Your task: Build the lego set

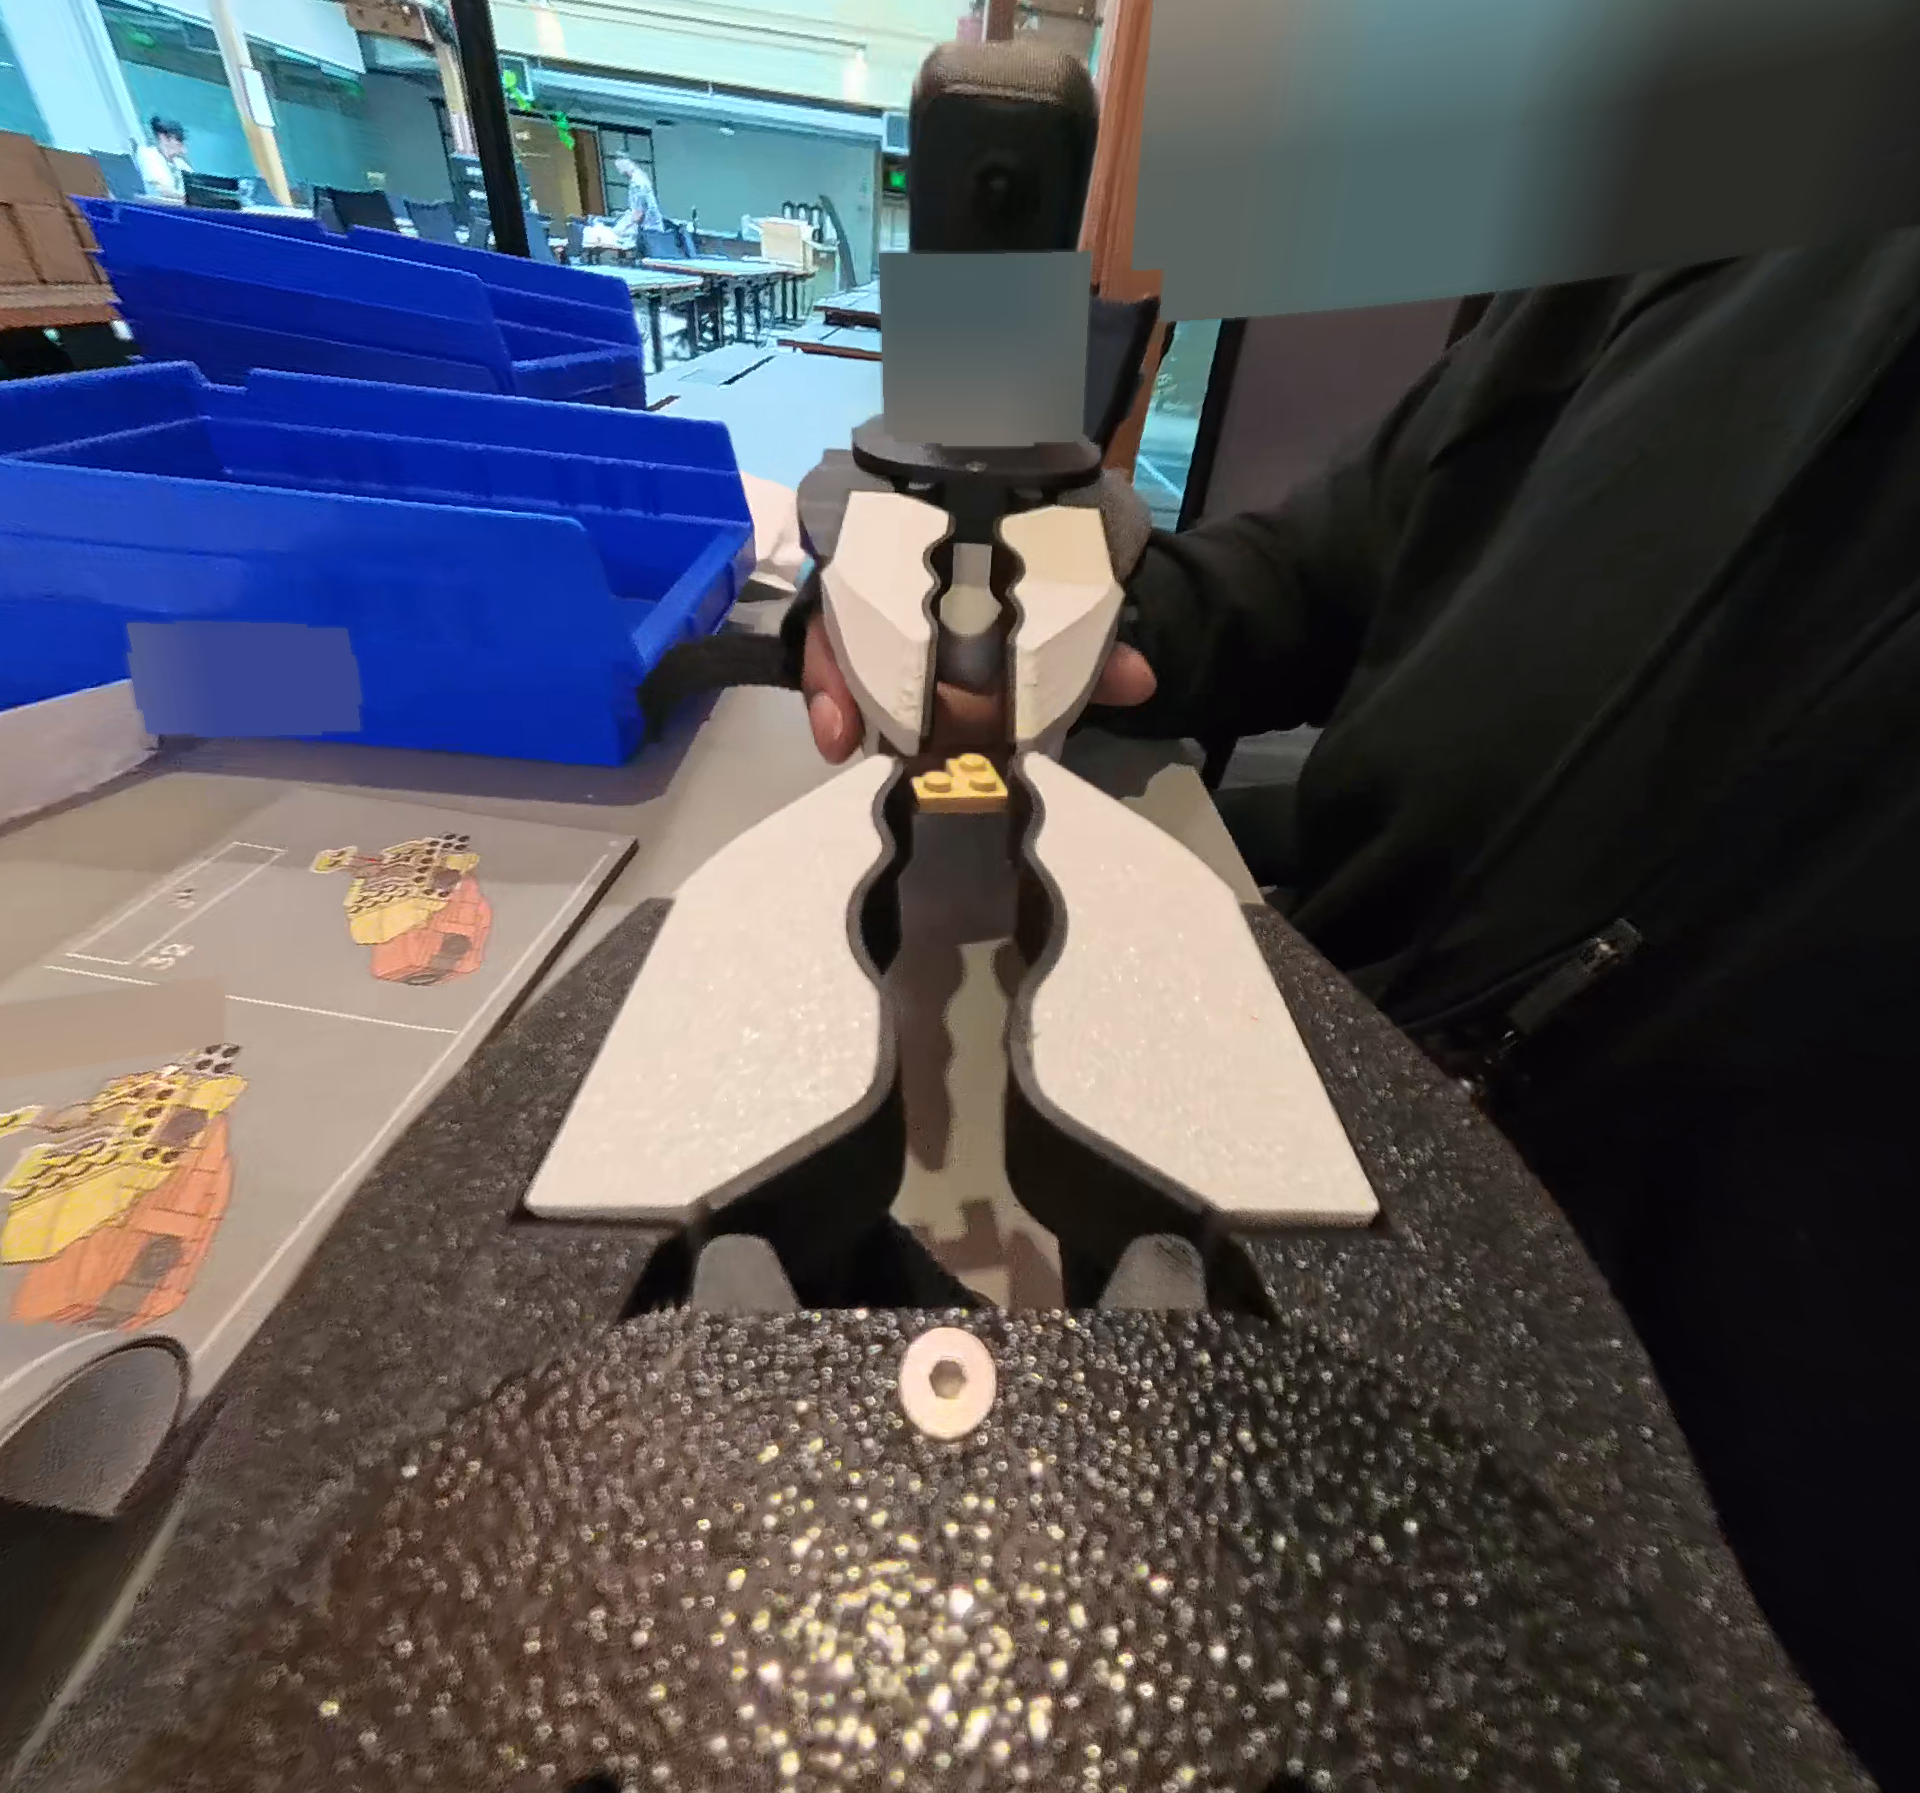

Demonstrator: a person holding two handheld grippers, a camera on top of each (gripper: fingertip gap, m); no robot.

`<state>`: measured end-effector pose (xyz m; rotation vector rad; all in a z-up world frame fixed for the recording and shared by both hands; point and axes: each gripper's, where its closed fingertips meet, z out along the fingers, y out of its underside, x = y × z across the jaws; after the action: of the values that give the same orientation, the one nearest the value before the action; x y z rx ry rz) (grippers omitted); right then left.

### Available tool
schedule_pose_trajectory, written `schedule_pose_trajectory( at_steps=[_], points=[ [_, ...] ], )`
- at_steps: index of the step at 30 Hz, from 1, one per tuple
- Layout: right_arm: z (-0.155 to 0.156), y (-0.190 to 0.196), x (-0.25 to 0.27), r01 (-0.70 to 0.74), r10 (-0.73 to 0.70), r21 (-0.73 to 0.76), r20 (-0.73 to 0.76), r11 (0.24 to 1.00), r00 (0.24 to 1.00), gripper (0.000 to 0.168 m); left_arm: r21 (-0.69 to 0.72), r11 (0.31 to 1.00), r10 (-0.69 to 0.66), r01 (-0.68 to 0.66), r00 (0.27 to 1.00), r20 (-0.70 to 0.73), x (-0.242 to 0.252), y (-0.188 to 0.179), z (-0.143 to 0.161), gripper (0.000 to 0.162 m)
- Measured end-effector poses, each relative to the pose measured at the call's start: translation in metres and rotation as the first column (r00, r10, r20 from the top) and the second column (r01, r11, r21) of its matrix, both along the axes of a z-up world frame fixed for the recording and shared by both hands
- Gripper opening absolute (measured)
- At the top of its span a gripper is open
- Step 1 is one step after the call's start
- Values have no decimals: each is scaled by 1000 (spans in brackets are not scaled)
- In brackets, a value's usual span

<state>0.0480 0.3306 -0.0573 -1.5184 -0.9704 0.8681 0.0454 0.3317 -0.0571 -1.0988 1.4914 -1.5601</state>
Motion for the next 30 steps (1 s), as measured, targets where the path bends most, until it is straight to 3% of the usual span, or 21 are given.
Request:
schedule_pose_trajectory(
  at_steps=[15,17,20,23,26,30],
  points=[
    [-9,-1,-10,23,-23,-35,13,999,1000,8,-30,999,-14,13,999,-30,2,-4,-5,17],
    [-9,0,-8,40,-40,-44,1,998,999,8,-24,999,25,-26,999,-38,3,1,-7,28],
    [-9,2,-3,78,-78,-53,0,996,997,8,82,990,126,-117,986,-110,-2,20,-19,41],
    [-14,3,4,123,-122,-81,17,989,992,8,317,924,300,-216,922,-246,-10,54,-47,49],
    [-25,10,13,207,-201,-123,65,970,977,8,484,868,339,-111,844,-415,-17,69,-80,56],
    [-37,15,19,298,-283,-207,99,932,954,8,497,868,287,-3,820,-495,-12,65,-100,48]
  ],
)
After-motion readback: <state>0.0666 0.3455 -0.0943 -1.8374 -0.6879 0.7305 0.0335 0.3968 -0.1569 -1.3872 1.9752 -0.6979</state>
